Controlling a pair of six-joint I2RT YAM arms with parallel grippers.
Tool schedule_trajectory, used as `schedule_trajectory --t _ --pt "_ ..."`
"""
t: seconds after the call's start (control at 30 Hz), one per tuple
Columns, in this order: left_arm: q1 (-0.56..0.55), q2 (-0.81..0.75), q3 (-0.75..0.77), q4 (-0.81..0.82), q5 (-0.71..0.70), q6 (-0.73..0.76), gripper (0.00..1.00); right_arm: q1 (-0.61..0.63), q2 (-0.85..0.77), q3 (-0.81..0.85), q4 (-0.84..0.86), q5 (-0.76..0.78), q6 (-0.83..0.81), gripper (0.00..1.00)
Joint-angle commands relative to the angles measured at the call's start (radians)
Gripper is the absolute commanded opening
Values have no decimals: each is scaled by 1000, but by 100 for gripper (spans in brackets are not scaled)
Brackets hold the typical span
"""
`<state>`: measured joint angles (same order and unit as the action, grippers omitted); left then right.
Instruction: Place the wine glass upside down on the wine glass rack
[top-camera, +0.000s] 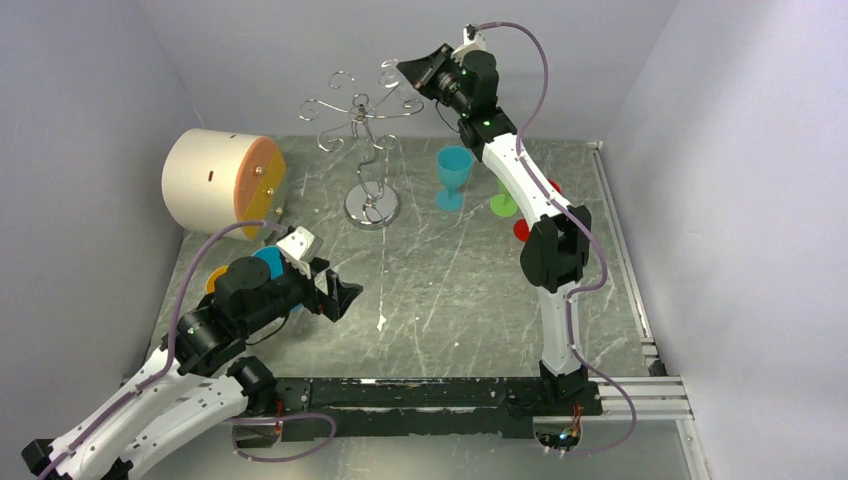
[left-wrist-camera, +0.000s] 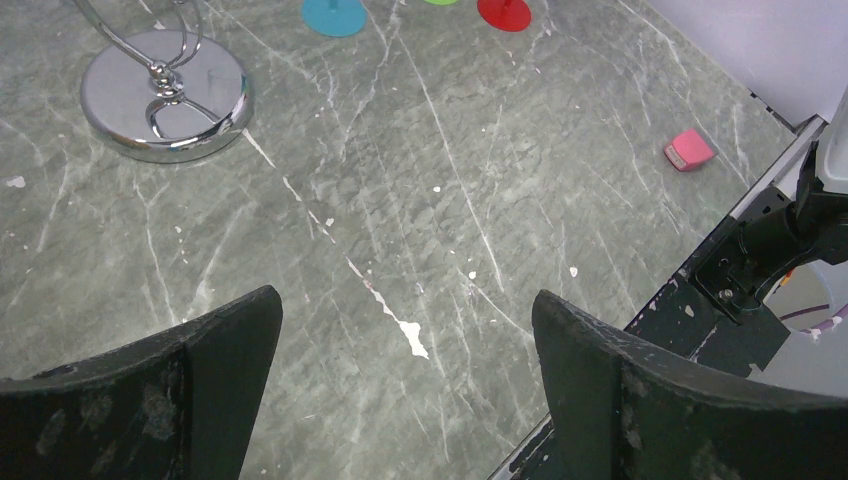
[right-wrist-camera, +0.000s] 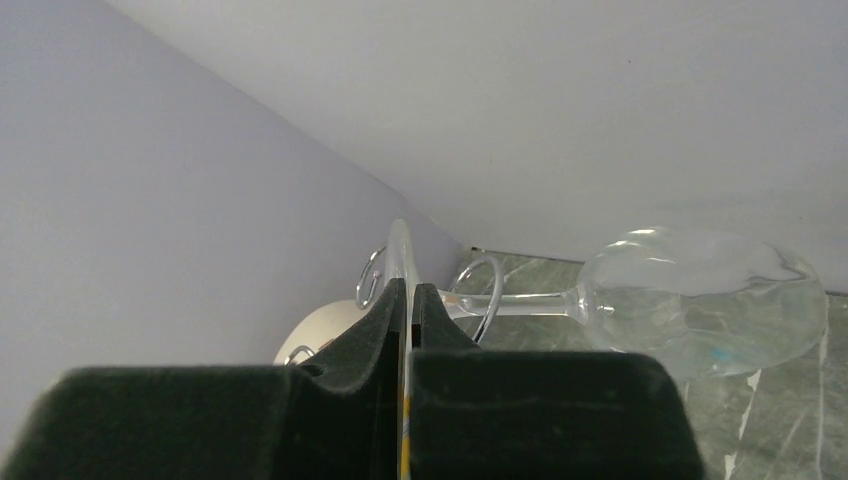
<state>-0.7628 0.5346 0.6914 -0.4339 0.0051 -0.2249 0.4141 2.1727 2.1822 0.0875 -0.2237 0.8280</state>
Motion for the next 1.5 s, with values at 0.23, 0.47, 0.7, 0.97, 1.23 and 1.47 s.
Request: schedule_trajectory --t 0.23,0.47,0.7,0.97,1.23,1.47 --pt "2 -16 19 -2 22 -2 99 -2 30 66 81 34 59 0" --pt "2 -18 19 -2 25 -1 99 -1 58 85 84 24 79 0" --pt "3 -20 19 -3 27 -1 99 -1 74 92 84 8 85 0" --pt "3 -21 17 -1 30 0 99 -1 73 62 96 -5 82 1" --pt "3 -22 17 -2 27 0 99 -1 76 68 95 -11 86 9" --pt "3 -24 17 -3 26 -1 99 -1 74 63 95 -15 88 14"
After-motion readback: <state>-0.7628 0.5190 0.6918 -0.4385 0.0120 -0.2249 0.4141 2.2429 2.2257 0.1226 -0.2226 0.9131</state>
